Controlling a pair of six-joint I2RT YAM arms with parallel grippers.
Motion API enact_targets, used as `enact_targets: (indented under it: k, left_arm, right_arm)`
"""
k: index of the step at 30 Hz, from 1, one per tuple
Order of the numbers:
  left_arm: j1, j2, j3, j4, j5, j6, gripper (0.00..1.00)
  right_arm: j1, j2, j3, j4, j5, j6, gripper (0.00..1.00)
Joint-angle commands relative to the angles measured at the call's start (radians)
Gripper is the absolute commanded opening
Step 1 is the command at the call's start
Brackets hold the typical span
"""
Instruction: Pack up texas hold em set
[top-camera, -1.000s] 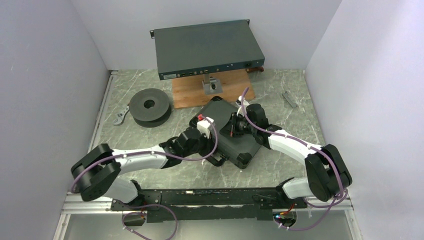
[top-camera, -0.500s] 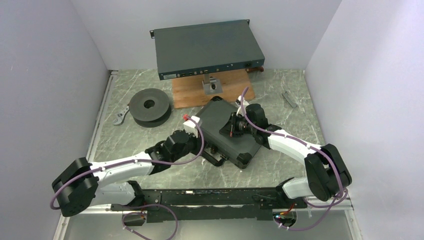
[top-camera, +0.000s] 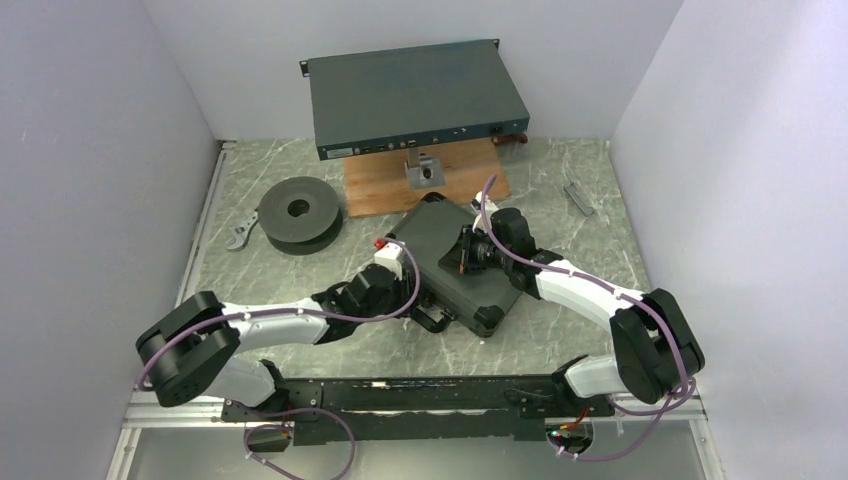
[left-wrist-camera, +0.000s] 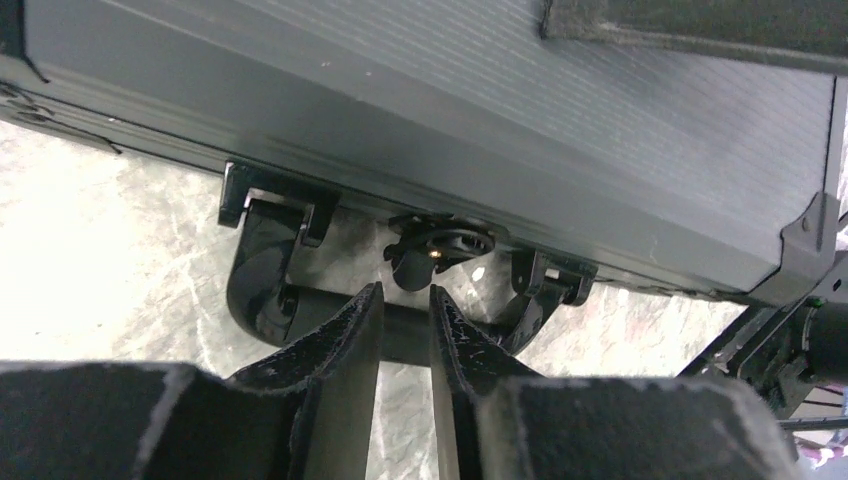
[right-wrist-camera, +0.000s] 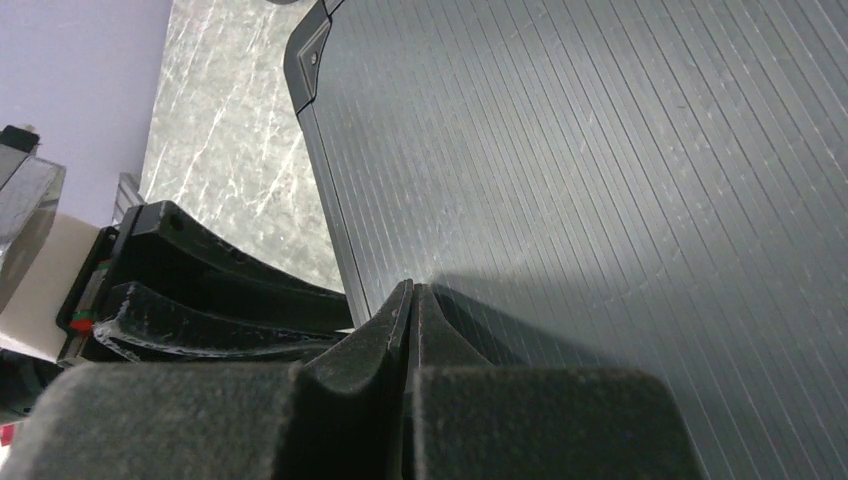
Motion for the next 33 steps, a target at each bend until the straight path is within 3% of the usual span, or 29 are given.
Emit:
enact_targets:
  k: [1,28,33]
  left_arm:
    - [0.001,0.045,0.068,0.003,0.003,-0.08,0.29]
    - [0.001,0.227,0.137,-0.026,0.054,-0.111,0.01]
    - [0.001,0.31,0.229,-0.151,0.03,-0.102,0.0]
  right_arm:
    - [0.004,0.058,-0.085,-0.279,0.126,-0.053,0.0]
    - [0.004,0.067,-0.077,-0.278,0.124,-0.058,0.0]
    - [0.004,0.072,-0.069,-0.283,0.128,-0.061,0.0]
